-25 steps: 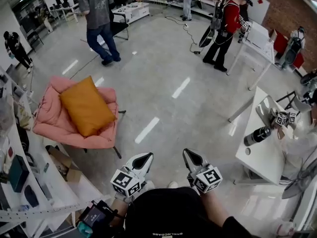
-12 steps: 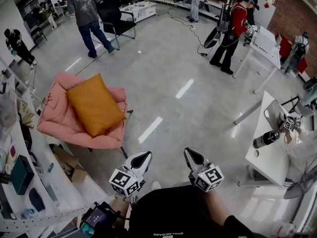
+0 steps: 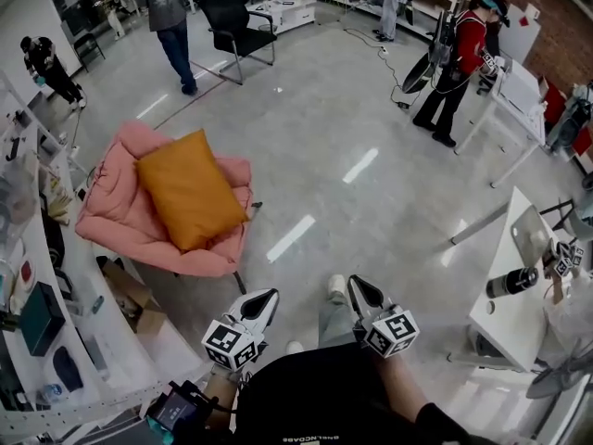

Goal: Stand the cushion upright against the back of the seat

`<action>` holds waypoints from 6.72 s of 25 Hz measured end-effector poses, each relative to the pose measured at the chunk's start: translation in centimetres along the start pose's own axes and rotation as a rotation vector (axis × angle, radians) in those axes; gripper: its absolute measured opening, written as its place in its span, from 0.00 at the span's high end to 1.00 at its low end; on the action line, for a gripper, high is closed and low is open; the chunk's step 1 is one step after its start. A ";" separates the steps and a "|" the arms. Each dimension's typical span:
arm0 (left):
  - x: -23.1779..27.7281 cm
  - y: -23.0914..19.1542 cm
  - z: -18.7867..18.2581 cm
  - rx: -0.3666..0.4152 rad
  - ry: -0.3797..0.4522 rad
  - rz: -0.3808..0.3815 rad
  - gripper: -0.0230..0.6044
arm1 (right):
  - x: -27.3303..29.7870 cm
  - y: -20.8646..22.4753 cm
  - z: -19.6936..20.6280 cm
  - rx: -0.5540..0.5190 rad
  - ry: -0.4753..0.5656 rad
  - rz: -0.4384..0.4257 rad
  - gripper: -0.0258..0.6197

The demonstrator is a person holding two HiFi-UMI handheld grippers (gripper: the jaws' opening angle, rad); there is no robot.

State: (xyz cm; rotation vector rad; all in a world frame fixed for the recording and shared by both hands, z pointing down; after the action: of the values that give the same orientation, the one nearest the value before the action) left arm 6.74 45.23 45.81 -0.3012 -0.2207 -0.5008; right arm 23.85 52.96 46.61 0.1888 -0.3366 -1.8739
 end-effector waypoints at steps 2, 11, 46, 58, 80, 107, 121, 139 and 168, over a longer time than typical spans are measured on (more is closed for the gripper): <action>1.2 -0.9 -0.3 -0.007 -0.005 -0.023 0.93 | 1.5 1.4 -0.4 0.006 -0.007 -0.022 0.95; 9.4 -4.0 -2.9 -0.025 -0.009 -0.103 0.93 | 7.6 9.7 -3.3 0.005 -0.032 -0.122 0.95; 25.3 -13.0 -10.3 -0.140 0.031 -0.460 0.93 | 26.3 25.1 -9.3 0.020 -0.202 -0.508 0.95; 21.4 -25.4 -10.6 -0.191 0.012 -0.585 0.93 | 34.2 20.0 -8.3 0.023 -0.241 -0.541 0.95; 15.0 -54.7 0.3 -0.400 -0.185 -0.807 0.64 | 46.1 11.6 -4.6 0.004 -0.364 -0.419 0.95; 18.0 -72.6 14.7 -0.395 -0.546 -0.944 0.36 | 44.8 12.4 -3.4 0.052 -0.419 -0.107 0.95; 19.1 -73.2 15.6 -0.448 -0.590 -0.906 0.68 | 46.3 13.3 -3.1 0.104 -0.386 -0.083 0.95; 17.2 -62.8 0.9 -0.453 -0.135 -0.850 0.92 | 46.2 12.7 -4.3 0.129 -0.388 -0.302 0.95; 0.6 -68.0 7.4 -1.099 0.668 -1.136 0.93 | 50.8 11.0 -2.8 0.074 -0.499 -0.441 0.95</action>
State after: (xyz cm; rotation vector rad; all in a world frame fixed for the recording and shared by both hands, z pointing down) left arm -27.87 -9.30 68.44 -1.0611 0.6263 -1.8073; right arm 18.19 1.29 49.33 -0.1774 -0.7540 -2.3380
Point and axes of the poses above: the fingertips, and each gripper's own axes: x forward along the fingers, y to its right, z out of its underside, the point moved 1 cm from there along -x, backward along the fingers, and after that the axes turned 15 degrees about -z, right-handed, at the moved point
